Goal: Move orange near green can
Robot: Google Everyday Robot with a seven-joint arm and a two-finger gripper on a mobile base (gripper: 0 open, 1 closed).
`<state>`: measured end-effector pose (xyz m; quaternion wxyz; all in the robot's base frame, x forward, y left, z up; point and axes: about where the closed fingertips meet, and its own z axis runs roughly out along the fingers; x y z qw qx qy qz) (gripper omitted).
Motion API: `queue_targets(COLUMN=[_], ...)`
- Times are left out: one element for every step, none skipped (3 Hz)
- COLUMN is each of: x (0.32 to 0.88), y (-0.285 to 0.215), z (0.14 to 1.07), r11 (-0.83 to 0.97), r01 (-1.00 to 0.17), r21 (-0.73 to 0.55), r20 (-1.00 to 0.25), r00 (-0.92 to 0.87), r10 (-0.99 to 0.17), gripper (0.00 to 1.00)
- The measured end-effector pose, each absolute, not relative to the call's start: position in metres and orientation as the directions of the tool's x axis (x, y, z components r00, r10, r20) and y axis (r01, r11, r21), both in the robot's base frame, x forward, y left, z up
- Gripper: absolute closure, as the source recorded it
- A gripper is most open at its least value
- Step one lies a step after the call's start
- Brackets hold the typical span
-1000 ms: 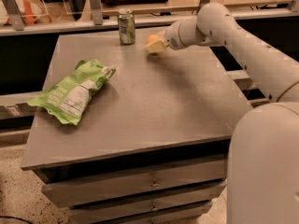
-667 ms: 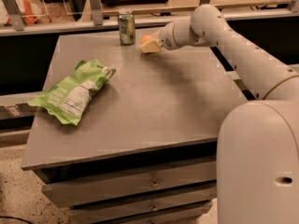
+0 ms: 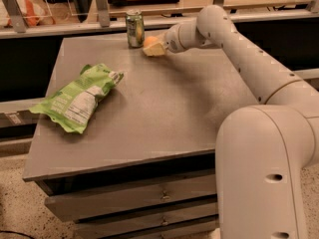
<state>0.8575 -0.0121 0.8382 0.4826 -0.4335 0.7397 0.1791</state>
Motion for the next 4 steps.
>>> queue_targets(x=[0.8591, 0.8591, 0.8591, 0.859], y=[-0.0131, -0.0132, -0.0132, -0.0132], z=[0.8362, 0.8375, 0.838, 0.8381], r11=[0.562, 0.562, 0.562, 0.562], r01=[-0.814, -0.814, -0.814, -0.814], r21=[-0.147, -0.147, -0.147, -0.147], r20=[-0.868, -0.868, -0.868, -0.868], r00=[-0.167, -0.167, -0.167, -0.167], r10=[-0.468, -0.468, -0.468, -0.468], gripper=[0.59, 0.36, 0.12, 0.0])
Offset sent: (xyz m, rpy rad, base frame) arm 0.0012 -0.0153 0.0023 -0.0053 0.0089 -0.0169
